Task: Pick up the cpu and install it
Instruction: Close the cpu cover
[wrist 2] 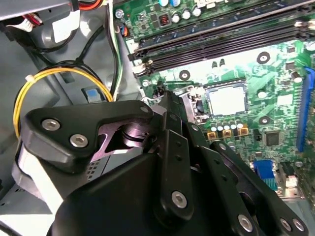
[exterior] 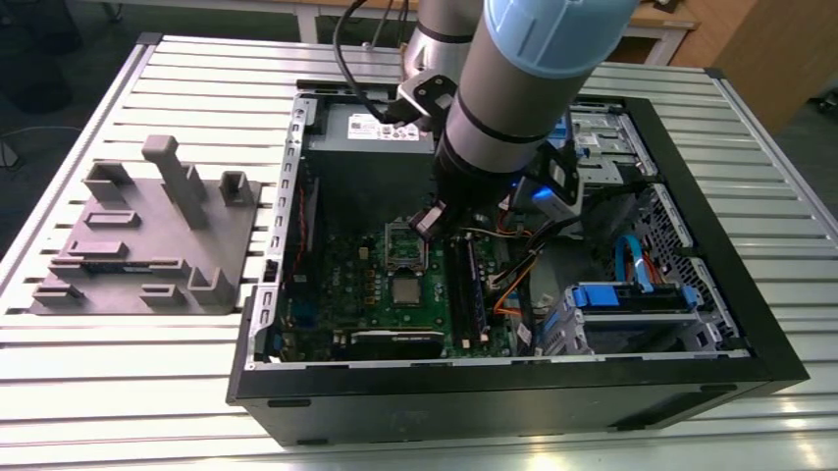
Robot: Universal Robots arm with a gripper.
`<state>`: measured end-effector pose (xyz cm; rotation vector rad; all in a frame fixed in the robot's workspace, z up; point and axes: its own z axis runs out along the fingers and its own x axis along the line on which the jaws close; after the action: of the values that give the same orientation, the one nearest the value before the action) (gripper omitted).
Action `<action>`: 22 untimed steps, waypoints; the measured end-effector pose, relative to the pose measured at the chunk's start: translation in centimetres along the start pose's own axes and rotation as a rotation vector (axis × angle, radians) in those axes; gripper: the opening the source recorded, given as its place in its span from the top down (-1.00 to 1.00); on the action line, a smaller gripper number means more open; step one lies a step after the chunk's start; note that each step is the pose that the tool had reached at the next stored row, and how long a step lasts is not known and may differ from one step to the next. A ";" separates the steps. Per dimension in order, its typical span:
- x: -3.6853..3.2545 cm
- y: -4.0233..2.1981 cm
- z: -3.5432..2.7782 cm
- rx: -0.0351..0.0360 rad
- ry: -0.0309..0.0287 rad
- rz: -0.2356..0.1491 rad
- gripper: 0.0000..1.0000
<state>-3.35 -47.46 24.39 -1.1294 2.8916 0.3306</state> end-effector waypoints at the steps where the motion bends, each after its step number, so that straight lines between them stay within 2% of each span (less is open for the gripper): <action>1: -0.04 0.00 0.13 -0.0034 -0.0026 -0.003 0.80; 4: -0.18 -0.02 0.47 -0.0088 -0.0075 -0.004 0.80; 6: -0.24 0.00 0.64 -0.0167 -0.0139 -0.006 0.80; 7: -0.24 -0.02 0.72 -0.0209 -0.0151 -0.016 0.80; 9: -0.23 -0.05 0.87 -0.0250 -0.0098 -0.046 0.80; 11: -0.35 -0.12 0.99 -0.0262 -0.0072 -0.058 0.80; 17: -1.16 0.13 1.63 -0.0268 -0.0077 -0.059 0.80; 22: -1.58 0.52 2.45 -0.0284 -0.0090 -0.060 0.80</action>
<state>-2.67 -45.53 22.24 -1.2122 2.8475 0.3751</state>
